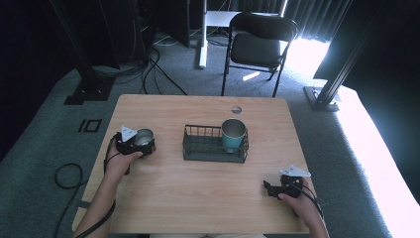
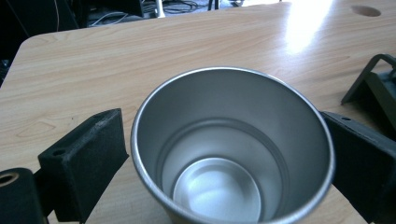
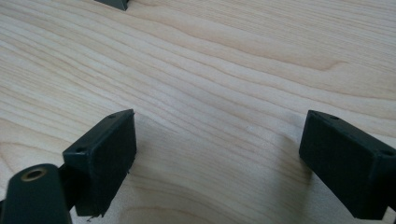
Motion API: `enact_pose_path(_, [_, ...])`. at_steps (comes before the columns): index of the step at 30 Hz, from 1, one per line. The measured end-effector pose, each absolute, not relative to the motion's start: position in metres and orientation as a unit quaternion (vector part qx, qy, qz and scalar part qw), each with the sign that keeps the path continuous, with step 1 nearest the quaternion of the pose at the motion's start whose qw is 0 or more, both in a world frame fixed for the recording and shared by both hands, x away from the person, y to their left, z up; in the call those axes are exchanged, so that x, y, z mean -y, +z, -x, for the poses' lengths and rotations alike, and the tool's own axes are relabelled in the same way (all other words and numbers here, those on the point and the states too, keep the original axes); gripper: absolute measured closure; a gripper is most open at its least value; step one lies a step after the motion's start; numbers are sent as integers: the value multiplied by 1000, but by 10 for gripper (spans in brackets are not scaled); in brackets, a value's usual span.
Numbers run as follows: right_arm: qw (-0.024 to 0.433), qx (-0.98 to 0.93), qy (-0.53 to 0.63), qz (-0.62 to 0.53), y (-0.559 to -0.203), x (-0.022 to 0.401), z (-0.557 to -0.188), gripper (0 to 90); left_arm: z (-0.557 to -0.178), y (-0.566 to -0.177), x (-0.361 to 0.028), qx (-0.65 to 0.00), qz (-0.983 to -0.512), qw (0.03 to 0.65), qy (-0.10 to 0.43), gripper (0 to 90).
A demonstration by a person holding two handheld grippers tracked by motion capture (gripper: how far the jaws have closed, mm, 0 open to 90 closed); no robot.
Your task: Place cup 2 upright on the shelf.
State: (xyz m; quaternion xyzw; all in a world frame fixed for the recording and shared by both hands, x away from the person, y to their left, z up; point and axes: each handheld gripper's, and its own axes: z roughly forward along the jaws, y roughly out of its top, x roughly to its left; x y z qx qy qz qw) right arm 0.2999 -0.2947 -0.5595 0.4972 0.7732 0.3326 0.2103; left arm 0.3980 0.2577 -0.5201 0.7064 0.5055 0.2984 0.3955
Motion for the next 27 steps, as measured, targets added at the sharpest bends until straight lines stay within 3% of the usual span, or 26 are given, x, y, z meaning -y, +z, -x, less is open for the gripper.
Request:
enact_pose_path(9, [209, -773, 333, -498, -559, 295, -300, 106, -405, -523, -252, -504, -708, 394, 300, 57])
enact_pose_path(13, [209, -773, 334, -498, -559, 295, -300, 106, -407, -524, -251, -509, -702, 396, 303, 134])
enact_pose_path(27, [207, -772, 336, -498, -559, 296, -300, 106, -406, -503, -247, -493, -710, 415, 282, 139])
